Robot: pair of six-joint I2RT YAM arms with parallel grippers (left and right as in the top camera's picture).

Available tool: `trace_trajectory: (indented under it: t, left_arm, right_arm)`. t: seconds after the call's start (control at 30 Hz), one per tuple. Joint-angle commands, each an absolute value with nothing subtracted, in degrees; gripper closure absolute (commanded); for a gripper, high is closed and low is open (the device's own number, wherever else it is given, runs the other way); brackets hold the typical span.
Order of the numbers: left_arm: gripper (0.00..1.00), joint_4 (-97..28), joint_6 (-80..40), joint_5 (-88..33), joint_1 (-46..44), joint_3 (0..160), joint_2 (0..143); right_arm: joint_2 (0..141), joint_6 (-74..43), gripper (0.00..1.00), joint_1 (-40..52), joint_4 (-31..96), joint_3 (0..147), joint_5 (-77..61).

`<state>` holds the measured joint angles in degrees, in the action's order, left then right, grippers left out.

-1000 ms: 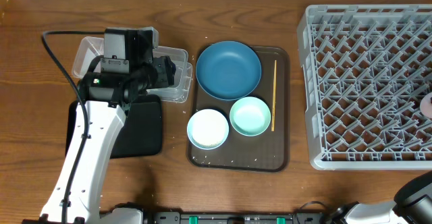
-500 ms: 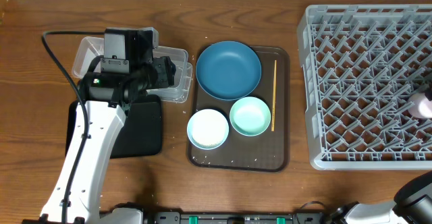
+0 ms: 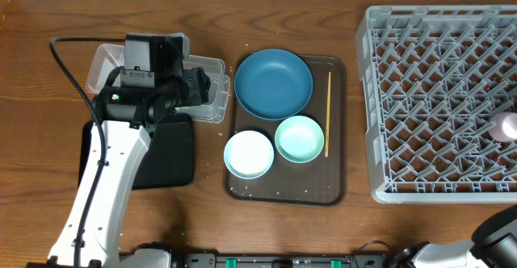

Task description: Sort waste into correct bins and load items into the dishwasher rack

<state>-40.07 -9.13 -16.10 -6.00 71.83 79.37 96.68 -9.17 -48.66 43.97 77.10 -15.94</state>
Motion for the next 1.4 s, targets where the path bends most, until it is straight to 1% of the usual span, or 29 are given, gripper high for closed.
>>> trace_trajectory:
  t: [0.0, 0.23, 0.53, 0.7, 0.77, 0.8, 0.87, 0.93, 1.1, 1.17, 1.23, 1.37]
  left_arm:
    - [0.47, -40.3, -8.6, -15.4, -5.7, 72.2, 79.4]
    - [0.47, -40.3, -8.6, -15.4, -5.7, 72.2, 79.4]
    - [0.47, -40.3, -8.6, -15.4, -5.7, 72.2, 79.4]
    - [0.47, -40.3, -8.6, -15.3, -5.7, 72.2, 79.4]
    - [0.47, -40.3, -8.6, -15.4, -5.7, 72.2, 79.4]
    - [0.47, -40.3, -8.6, -15.3, -5.7, 72.2, 79.4]
    - [0.47, -40.4, -8.6, -15.4, -5.7, 72.2, 79.4]
    - [0.47, -40.5, -8.6, -15.4, -5.7, 72.2, 79.4]
    - [0.47, -40.6, -8.6, -15.4, -5.7, 72.2, 79.4]
    - [0.47, -40.6, -8.6, -15.3, -5.7, 72.2, 79.4]
    - [0.47, -40.7, -8.6, -15.3, -5.7, 72.2, 79.4]
    - [0.46, -40.7, -8.6, -15.3, -5.7, 72.2, 79.4]
  right_arm:
    - [97.0, -9.4, 0.99, -48.2, 43.9, 77.8, -12.1]
    - [99.3, -9.4, 0.99, -48.3, 43.6, 77.8, -12.0]
    - [102.2, -9.4, 0.99, -48.6, 36.9, 77.8, -6.6]
    - [102.1, -9.4, 0.98, -48.7, 35.5, 77.8, -6.7]
    - [101.8, -9.4, 0.93, -48.7, 35.5, 77.8, -6.7]
    - [101.6, -9.4, 0.89, -48.7, 35.3, 77.9, -7.2]
    - [101.1, -9.4, 0.77, -48.7, 34.9, 78.0, -10.2]
    - [100.1, -9.4, 0.67, -48.7, 34.0, 78.0, -15.5]
    - [95.6, -9.4, 0.59, -48.5, 31.8, 78.0, -29.7]
    - [93.6, -9.4, 0.53, -47.5, 31.2, 78.0, -34.0]
    - [91.9, -8.9, 0.48, -45.2, 31.5, 78.0, -36.8]
    - [89.9, -5.3, 0.44, -37.4, 33.9, 78.0, -38.7]
